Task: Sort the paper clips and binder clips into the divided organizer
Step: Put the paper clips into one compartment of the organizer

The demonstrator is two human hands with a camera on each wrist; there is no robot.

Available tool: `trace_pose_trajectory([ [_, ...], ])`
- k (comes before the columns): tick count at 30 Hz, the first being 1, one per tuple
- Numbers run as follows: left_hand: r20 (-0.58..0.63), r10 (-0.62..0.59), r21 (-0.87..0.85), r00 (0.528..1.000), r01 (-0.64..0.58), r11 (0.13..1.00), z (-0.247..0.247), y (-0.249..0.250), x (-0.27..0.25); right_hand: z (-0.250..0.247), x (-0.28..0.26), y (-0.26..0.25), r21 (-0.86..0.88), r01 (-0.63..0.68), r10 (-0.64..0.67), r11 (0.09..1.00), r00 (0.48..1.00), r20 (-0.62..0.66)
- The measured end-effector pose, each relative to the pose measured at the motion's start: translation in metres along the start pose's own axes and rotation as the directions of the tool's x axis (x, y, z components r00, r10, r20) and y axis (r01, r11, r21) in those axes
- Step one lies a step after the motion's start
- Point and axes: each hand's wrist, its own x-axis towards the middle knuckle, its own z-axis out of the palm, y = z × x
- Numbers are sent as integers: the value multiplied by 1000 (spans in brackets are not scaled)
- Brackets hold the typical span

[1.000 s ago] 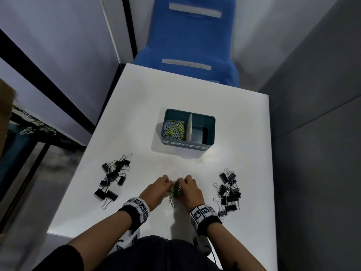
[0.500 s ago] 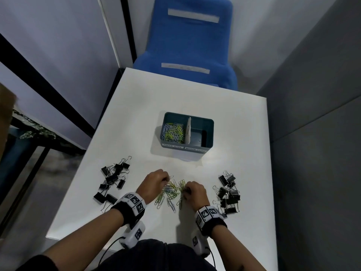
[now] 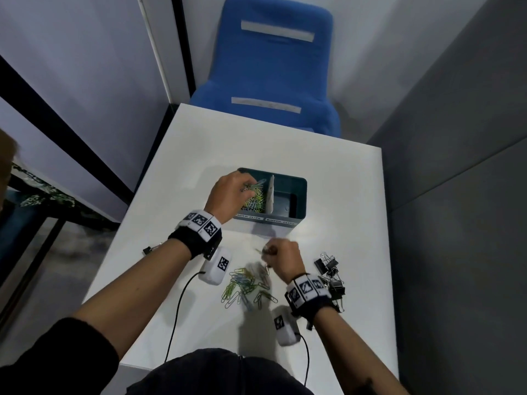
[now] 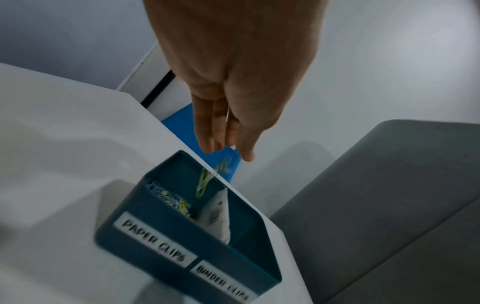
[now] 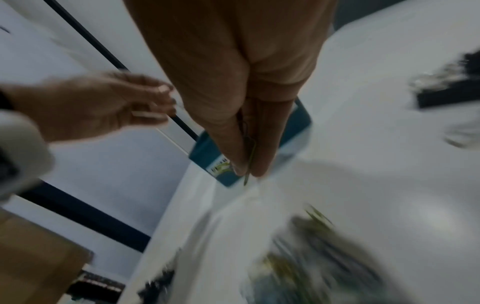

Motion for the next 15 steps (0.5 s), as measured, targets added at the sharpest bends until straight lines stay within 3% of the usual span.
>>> trace_pose_trajectory([
  [4, -6, -98, 115, 995, 98, 988, 15, -28, -41, -38, 42, -43, -17, 75, -77, 997, 990, -121],
  [9, 213, -193, 230, 958, 143, 963, 39, -49, -98, -62, 78, -79, -32, 98, -102, 995, 974, -203],
  [12, 308, -323, 382, 895, 195, 903, 46, -63, -126, -61, 79, -81, -62, 80, -91, 995, 977, -194],
  [15, 434, -416, 482, 799, 184, 857, 54, -81, -149, -47, 66, -63, -82, 92, -105, 992, 981, -166],
])
